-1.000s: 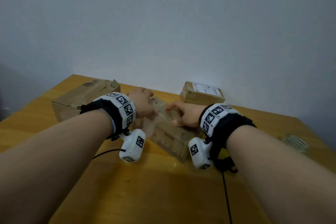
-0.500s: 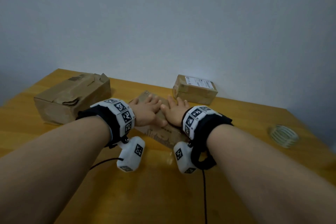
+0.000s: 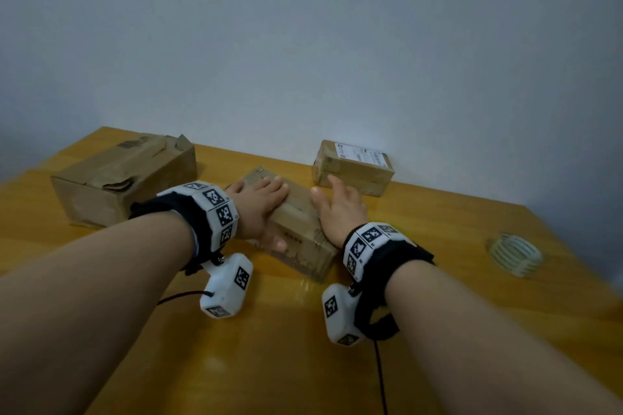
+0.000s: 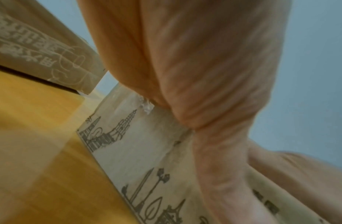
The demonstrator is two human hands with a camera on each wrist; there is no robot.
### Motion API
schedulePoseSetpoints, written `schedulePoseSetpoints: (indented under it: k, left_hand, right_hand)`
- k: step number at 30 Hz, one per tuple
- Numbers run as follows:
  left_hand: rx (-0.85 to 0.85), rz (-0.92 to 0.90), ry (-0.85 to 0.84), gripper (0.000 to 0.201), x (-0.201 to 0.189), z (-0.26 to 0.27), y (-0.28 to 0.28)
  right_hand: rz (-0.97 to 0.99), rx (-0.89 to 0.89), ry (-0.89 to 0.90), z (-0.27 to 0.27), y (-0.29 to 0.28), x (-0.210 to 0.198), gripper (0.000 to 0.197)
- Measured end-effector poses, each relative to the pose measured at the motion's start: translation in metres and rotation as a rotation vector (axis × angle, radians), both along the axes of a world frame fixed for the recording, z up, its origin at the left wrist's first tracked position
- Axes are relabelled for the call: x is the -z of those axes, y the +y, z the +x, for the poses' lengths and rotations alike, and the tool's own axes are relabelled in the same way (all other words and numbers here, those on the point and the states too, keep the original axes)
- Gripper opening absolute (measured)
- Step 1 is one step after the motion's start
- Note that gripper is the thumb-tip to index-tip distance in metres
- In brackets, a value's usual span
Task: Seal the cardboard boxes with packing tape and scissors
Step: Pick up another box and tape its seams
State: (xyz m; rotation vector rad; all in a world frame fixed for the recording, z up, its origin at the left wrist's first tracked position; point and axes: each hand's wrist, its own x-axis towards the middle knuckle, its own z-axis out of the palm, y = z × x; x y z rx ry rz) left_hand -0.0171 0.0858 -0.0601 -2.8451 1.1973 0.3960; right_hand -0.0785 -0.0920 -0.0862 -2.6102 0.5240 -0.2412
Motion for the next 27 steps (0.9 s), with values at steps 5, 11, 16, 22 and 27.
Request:
schedulePoseSetpoints:
  k: [5,11,16,22,27]
  left_hand:
    - [0.009,-0.152,-0.011,0.093,0.01,-0.003,0.004]
    - [-0.088,-0.428,0.386,0.075,-0.019,-0.011,0.026]
    - [-0.14,-0.704,0.649,0.057,-0.038,-0.033,0.029]
    - [0.024,-0.798,0.592,0.121,-0.08,-0.053,0.024]
    - [0.076,-0.793,0.529,0.13,-0.093,-0.055,0.018]
  right_hand:
    - [0.406,0.177,-0.184,-0.021,-0.006,0.007,0.053]
    - [0.375,0.03,-0.233,-0.025,-0.001,-0.063,0.042]
    - [0.02,-0.062,-0.227,-0.019,0.019,-0.135,0.036]
    - [-0.227,-0.043,-0.171,-0.022,0.062,-0.139,0.041]
    - [-0.156,-0.252,-0.484,-0.02,0.072,-0.14,0.016]
